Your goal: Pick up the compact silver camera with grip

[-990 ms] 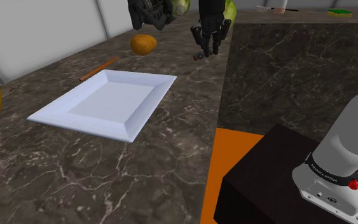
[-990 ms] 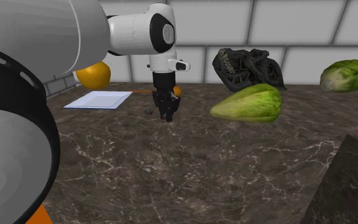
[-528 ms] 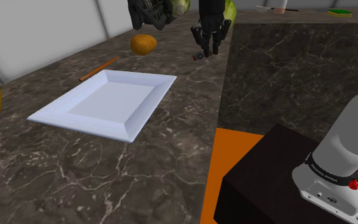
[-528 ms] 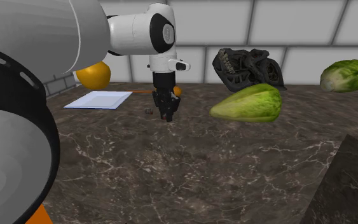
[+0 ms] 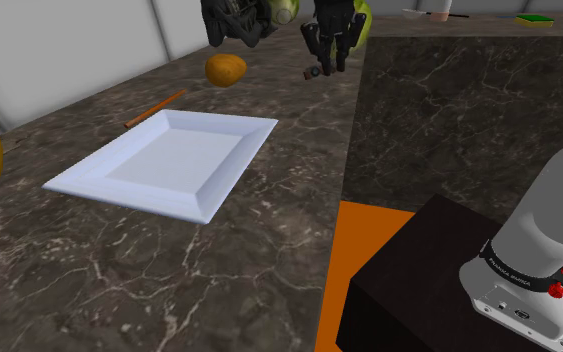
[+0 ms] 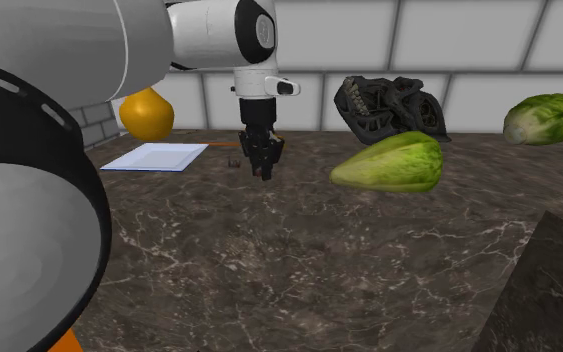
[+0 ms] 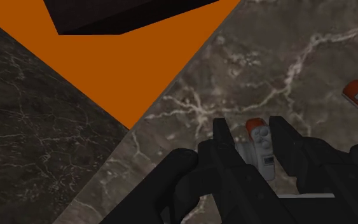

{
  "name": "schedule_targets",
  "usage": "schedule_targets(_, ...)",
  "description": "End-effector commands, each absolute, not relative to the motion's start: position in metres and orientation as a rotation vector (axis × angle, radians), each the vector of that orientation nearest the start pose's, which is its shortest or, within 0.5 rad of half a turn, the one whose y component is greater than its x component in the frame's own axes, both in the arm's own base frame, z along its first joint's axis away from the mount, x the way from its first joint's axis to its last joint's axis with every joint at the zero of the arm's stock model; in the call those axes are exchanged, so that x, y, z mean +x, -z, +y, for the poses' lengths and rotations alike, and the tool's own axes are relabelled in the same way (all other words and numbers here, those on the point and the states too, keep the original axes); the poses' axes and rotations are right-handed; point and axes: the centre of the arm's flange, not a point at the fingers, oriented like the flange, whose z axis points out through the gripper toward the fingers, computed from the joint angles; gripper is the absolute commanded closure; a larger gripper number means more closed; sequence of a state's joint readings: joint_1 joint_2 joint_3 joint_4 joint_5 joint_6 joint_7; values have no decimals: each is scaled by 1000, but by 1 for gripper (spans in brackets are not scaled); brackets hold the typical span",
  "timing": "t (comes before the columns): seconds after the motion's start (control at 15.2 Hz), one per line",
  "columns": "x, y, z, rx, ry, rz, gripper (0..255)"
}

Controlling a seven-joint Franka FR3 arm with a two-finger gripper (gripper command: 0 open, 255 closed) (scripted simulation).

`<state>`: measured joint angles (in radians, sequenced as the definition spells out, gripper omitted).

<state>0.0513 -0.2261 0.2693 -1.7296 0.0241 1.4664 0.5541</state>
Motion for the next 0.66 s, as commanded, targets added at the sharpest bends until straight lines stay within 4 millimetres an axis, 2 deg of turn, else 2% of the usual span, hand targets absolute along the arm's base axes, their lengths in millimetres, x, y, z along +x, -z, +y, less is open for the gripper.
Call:
schedule_targets(0.0,444,-664,167,-3170,-42,381,255)
schedule_targets(0.46,444,-701,167,-3170,-42,381,255)
schedule_targets(0.59,444,-702,167,-3170,-42,381,255)
